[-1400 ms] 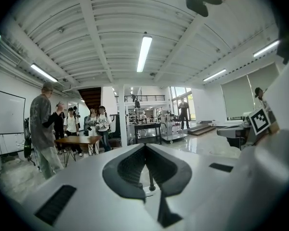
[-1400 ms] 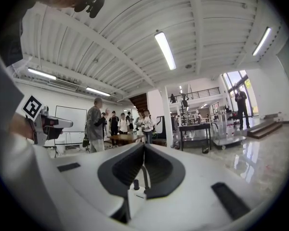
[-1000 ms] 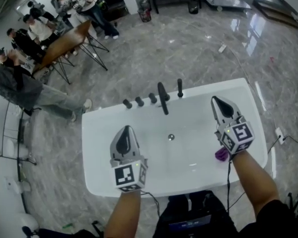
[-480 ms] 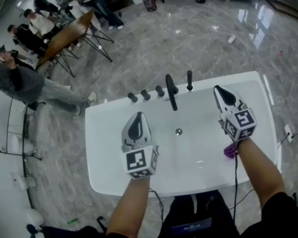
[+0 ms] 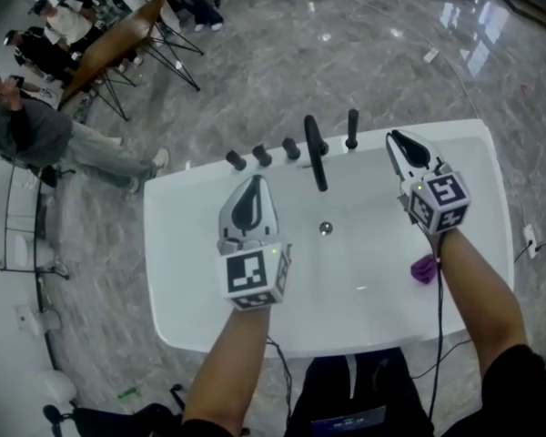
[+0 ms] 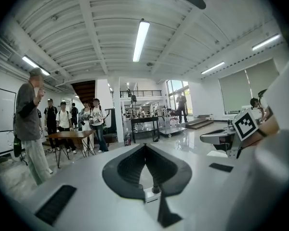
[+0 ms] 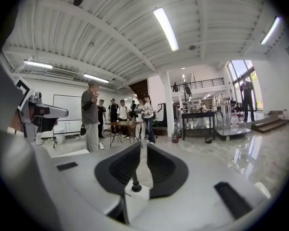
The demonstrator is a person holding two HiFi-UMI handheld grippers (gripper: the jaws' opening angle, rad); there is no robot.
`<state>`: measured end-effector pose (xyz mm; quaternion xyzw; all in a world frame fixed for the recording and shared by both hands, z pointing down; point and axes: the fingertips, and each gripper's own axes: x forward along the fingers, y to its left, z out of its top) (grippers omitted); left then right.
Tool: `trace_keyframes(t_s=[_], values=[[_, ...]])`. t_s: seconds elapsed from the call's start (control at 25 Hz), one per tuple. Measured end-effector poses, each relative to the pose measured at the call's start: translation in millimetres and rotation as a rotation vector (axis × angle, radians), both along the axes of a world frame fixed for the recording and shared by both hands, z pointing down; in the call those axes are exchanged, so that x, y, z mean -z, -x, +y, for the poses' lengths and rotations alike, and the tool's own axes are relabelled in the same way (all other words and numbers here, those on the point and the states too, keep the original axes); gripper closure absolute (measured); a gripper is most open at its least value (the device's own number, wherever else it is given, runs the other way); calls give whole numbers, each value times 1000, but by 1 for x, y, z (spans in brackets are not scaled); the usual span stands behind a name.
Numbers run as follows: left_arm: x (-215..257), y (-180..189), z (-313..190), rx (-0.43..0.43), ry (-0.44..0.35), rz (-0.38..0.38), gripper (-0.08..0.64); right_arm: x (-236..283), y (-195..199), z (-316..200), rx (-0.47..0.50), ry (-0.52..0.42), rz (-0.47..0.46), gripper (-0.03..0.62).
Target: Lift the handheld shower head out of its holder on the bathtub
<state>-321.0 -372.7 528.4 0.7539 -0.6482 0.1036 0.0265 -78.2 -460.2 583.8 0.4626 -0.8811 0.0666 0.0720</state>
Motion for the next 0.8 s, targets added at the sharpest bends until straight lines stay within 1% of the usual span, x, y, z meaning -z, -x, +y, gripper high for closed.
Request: trace_keyframes(t_s=[0.12,0.2,0.36,0.4,0.48,0.56,0.68,0.8], values=[[-14,2,-11,11,9,11,551,-20,2,-15,0,16,3,531],[-22,1,-16,8,11,11,551,-36,4,-25,5,31,7,506],[-40,0,-22,7,29,8,551,-60,15,-41,31,44,29,486],[-42,-1,-24,5,24,7,551,-65,16,-47,34,53,31,482],[-44,-4,-28,6,17,9,551,-74,17,-60,32,78,27,449],[-47,-6,-29,4,16,8,551,-79,18,-73,27,90,27,437],[-59,-7,-30,7,22,15,551,-87,21,-89,25,90,39,434],[-68,-6,-32,10,35,10,551,-107,26,-98,33,108,71,425]])
